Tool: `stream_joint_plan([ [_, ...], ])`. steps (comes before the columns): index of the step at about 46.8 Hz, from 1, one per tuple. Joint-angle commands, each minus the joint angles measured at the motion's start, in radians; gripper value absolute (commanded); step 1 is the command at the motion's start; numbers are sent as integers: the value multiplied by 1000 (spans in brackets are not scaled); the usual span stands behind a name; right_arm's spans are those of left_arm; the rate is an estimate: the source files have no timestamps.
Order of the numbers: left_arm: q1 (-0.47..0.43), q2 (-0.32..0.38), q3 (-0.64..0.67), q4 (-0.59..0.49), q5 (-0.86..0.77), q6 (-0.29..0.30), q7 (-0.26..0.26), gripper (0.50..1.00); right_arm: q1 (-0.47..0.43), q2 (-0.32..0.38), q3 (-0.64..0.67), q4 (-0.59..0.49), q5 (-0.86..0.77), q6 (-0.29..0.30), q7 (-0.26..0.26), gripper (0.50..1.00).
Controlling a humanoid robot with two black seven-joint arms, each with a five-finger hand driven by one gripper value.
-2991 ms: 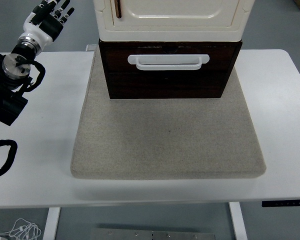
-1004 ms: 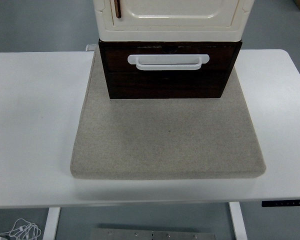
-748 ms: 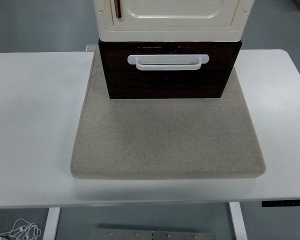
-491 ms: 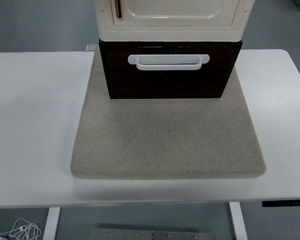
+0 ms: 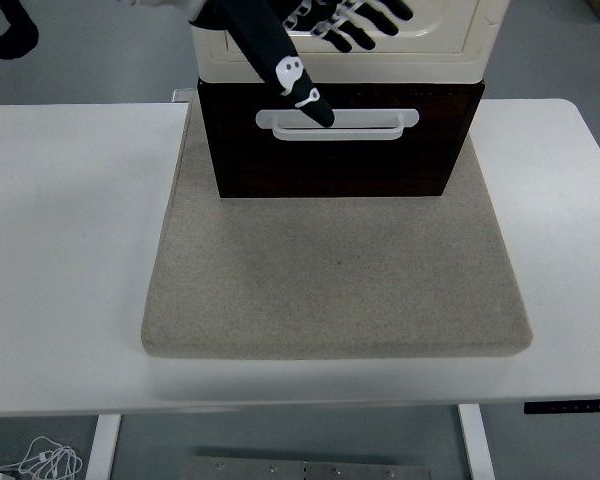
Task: Open the drawer under the combination cabinet
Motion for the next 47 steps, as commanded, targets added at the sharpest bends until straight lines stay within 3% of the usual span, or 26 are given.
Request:
stream_joint_plan([
  [1,1,-24,17,-2,0,1,29,1000,0,0,0,0,0,0,0,926],
  [11,4,-45,82,20,40,1,83,1000,0,0,0,0,0,0,0,926],
  [16,11,-90,83,72,44,-5,92,1000,0,0,0,0,0,0,0,926],
  [23,15,-121,83,142,44,-32,146,1000,0,0,0,0,0,0,0,926],
  [47,57,-240,86,253,141,-32,178,1000,0,0,0,0,0,0,0,926],
])
